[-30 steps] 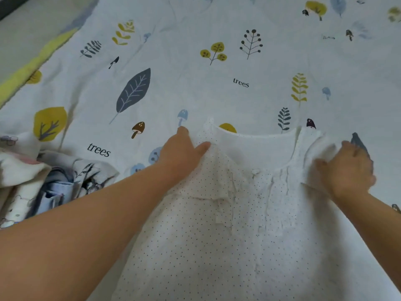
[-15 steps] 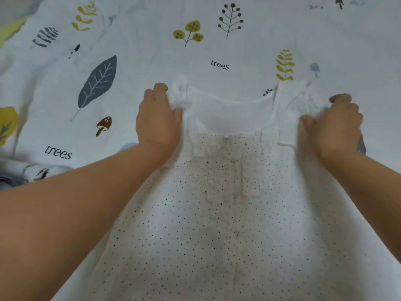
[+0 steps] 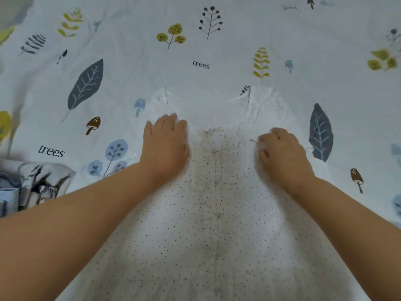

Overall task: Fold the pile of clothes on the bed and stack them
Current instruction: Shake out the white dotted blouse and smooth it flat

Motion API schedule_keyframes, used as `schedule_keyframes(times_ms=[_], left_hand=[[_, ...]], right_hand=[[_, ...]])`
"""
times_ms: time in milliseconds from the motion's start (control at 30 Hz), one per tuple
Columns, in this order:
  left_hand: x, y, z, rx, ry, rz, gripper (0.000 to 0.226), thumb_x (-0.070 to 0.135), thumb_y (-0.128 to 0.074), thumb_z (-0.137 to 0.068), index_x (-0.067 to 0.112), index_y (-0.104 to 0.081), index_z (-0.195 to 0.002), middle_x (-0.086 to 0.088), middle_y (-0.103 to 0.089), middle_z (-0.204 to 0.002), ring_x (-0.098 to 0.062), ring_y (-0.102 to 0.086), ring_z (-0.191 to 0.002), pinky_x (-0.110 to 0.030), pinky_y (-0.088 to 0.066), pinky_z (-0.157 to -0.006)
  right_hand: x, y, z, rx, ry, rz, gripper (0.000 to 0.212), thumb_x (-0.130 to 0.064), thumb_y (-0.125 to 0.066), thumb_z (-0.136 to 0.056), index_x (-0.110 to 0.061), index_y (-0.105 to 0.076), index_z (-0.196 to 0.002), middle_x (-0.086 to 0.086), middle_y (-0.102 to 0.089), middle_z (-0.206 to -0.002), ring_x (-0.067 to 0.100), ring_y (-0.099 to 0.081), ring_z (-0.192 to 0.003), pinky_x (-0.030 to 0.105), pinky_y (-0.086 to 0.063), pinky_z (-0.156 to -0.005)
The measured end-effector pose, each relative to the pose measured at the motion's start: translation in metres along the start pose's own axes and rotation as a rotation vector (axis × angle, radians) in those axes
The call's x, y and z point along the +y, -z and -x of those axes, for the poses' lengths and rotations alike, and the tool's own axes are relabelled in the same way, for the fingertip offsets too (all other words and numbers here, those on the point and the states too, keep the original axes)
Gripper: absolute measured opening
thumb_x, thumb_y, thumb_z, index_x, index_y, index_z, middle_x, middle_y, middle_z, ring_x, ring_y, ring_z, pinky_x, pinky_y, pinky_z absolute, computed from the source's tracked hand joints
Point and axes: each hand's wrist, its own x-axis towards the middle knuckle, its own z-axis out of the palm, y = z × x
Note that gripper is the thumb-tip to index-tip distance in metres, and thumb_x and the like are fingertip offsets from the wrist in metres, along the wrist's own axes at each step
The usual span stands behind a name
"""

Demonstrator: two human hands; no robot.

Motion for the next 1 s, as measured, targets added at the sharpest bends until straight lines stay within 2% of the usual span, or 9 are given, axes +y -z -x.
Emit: schedule_keyframes(times_ms=[133, 300, 400, 533, 600, 700, 833, 933, 1000], left_hand=[[0.036, 0.013, 0.037, 0.033, -0.176, 0.110, 0.040, 0.003, -0.054, -0.083, 0.005, -0.055, -0.123, -0.017, -0.038, -0.145, -0.029, -0.033, -0.135, -0.042, -0.023, -0.111], [0.086, 0.012, 0.080, -0.179, -0.271, 0.195, 0.038, 0.014, -0.044, -0.093, 0.019, -0.047, -0.131, -0.001, -0.030, -0.151, -0.016, -0.024, -0.139, -0.032, -0.017, -0.113], [0.113, 0.006, 0.098, -0.269, -0.316, 0.197, 0.038, 0.015, -0.040, -0.095, 0.019, -0.045, -0.132, 0.002, -0.031, -0.150, -0.016, -0.028, -0.136, -0.030, -0.023, -0.109], [0.144, -0.007, 0.117, -0.369, -0.322, 0.215, 0.039, 0.016, -0.040, -0.095, 0.017, -0.044, -0.133, 0.001, -0.035, -0.146, -0.017, -0.033, -0.131, -0.028, -0.027, -0.105], [0.156, -0.013, 0.125, -0.412, -0.299, 0.233, 0.038, 0.016, -0.040, -0.095, 0.016, -0.045, -0.133, -0.001, -0.037, -0.144, -0.019, -0.034, -0.130, -0.029, -0.028, -0.105], [0.168, -0.017, 0.135, -0.437, -0.197, 0.390, 0.033, 0.020, -0.043, -0.095, 0.017, -0.050, -0.128, 0.001, -0.043, -0.139, -0.016, -0.040, -0.124, -0.026, -0.031, -0.102], [0.171, -0.011, 0.145, -0.378, 0.004, 0.631, 0.024, 0.019, -0.045, -0.095, 0.020, -0.058, -0.115, 0.004, -0.056, -0.121, -0.006, -0.049, -0.100, -0.018, -0.037, -0.088], [0.150, -0.001, 0.152, -0.179, 0.109, 0.611, 0.020, 0.015, -0.047, -0.094, 0.021, -0.059, -0.108, 0.011, -0.055, -0.108, -0.002, -0.047, -0.097, -0.017, -0.033, -0.084], [0.126, 0.005, 0.159, -0.086, 0.144, 0.559, 0.019, 0.012, -0.048, -0.093, 0.020, -0.059, -0.107, 0.011, -0.053, -0.105, -0.002, -0.045, -0.096, -0.016, -0.030, -0.083]], right_hand=[[0.012, 0.015, 0.048, 0.107, -0.076, -0.124, 0.037, -0.002, -0.046, -0.089, -0.006, -0.055, -0.124, 0.014, -0.043, -0.135, 0.029, -0.042, -0.121, 0.038, -0.041, -0.094], [0.047, 0.024, 0.108, -0.023, -0.404, -0.132, 0.053, -0.009, -0.046, -0.089, -0.012, -0.033, -0.140, 0.013, -0.034, -0.139, 0.030, -0.037, -0.124, 0.040, -0.034, -0.100], [0.063, 0.024, 0.136, -0.107, -0.584, -0.190, 0.050, -0.013, -0.046, -0.089, -0.016, -0.033, -0.137, 0.013, -0.041, -0.127, 0.031, -0.043, -0.114, 0.040, -0.036, -0.093], [0.080, 0.020, 0.162, -0.226, -0.718, -0.363, 0.028, -0.009, -0.043, -0.085, -0.012, -0.043, -0.112, 0.006, -0.055, -0.099, 0.027, -0.053, -0.089, 0.034, -0.044, -0.080], [0.086, 0.023, 0.172, -0.269, -0.691, -0.418, 0.008, -0.012, -0.050, -0.085, -0.015, -0.045, -0.090, -0.001, -0.052, -0.082, 0.017, -0.049, -0.072, 0.026, -0.038, -0.063], [0.085, 0.031, 0.182, -0.150, -0.616, -0.402, 0.023, -0.009, -0.054, -0.081, -0.015, -0.039, -0.064, -0.003, -0.043, -0.060, 0.011, -0.038, -0.051, 0.025, -0.027, -0.047], [0.049, 0.045, 0.196, 0.022, -0.361, -0.341, 0.016, -0.011, -0.053, -0.085, -0.023, -0.042, -0.082, -0.010, -0.049, -0.066, 0.002, -0.045, -0.056, 0.018, -0.030, -0.047], [0.017, 0.040, 0.210, -0.124, -0.132, -0.315, 0.031, -0.010, -0.048, -0.092, -0.026, -0.048, -0.119, -0.007, -0.058, -0.106, 0.009, -0.058, -0.088, 0.019, -0.049, -0.077], [0.002, 0.031, 0.218, -0.263, -0.041, -0.299, 0.044, -0.008, -0.046, -0.093, -0.024, -0.040, -0.133, -0.002, -0.053, -0.122, 0.015, -0.056, -0.103, 0.023, -0.047, -0.089]])
